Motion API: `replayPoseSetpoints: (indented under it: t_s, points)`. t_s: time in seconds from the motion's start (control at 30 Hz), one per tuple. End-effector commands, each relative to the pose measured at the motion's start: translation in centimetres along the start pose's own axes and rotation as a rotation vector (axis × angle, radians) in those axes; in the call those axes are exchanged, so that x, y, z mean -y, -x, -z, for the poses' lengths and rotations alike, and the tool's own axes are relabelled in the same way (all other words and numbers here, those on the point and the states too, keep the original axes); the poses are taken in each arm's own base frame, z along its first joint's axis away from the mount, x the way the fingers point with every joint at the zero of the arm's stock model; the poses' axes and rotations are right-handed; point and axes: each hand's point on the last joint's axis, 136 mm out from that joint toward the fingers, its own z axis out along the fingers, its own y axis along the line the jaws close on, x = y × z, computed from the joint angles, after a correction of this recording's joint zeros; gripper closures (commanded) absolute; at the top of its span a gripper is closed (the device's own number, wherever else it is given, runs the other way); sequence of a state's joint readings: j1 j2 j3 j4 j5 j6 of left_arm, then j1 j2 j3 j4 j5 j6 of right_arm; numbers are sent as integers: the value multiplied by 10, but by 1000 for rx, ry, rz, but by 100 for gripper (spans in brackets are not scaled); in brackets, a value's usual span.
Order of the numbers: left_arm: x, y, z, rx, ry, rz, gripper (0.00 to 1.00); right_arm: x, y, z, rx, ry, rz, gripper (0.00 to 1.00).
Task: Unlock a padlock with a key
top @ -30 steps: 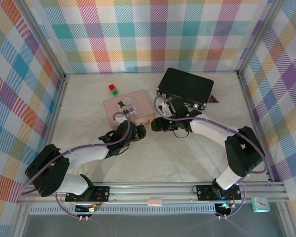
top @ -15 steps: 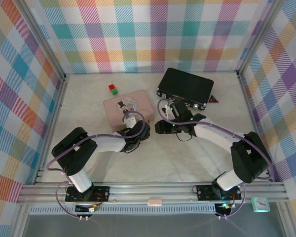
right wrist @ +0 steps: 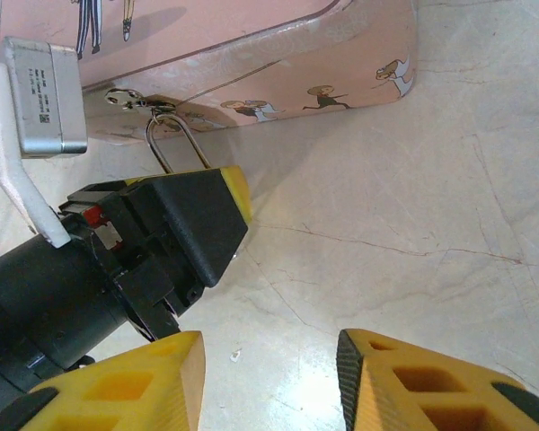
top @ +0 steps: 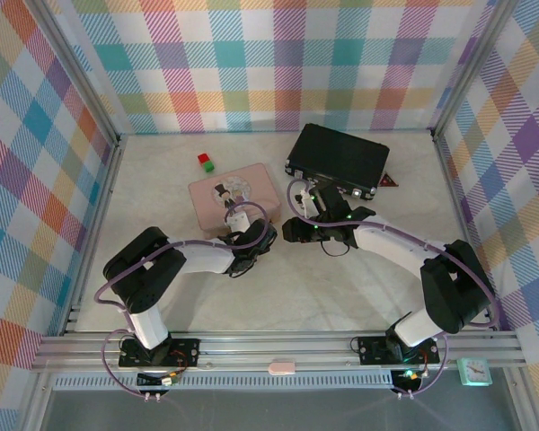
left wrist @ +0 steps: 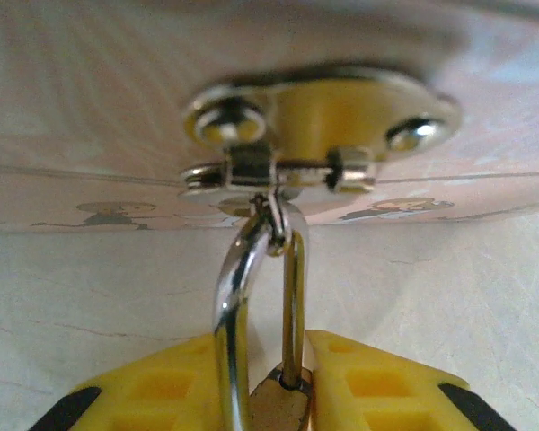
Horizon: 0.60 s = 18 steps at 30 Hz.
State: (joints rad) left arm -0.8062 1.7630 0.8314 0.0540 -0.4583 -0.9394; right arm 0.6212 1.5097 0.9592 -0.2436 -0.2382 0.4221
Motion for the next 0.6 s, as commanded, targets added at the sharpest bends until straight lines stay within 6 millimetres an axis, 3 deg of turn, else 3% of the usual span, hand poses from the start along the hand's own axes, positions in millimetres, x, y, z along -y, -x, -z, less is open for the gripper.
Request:
replayPoseSetpoints:
  t_s: [0.0, 0.23, 0.57]
  points:
    - [3, -6, -11, -29, -12, 5, 78, 1, 1, 1, 18, 6, -11, 57]
    - [8, 2, -3, -24, -50, 26, 99, 1, -4, -5, 16, 33, -72, 58]
    - [38, 36, 25, -32, -262, 233, 100, -12, -8, -27, 83, 251, -282, 57]
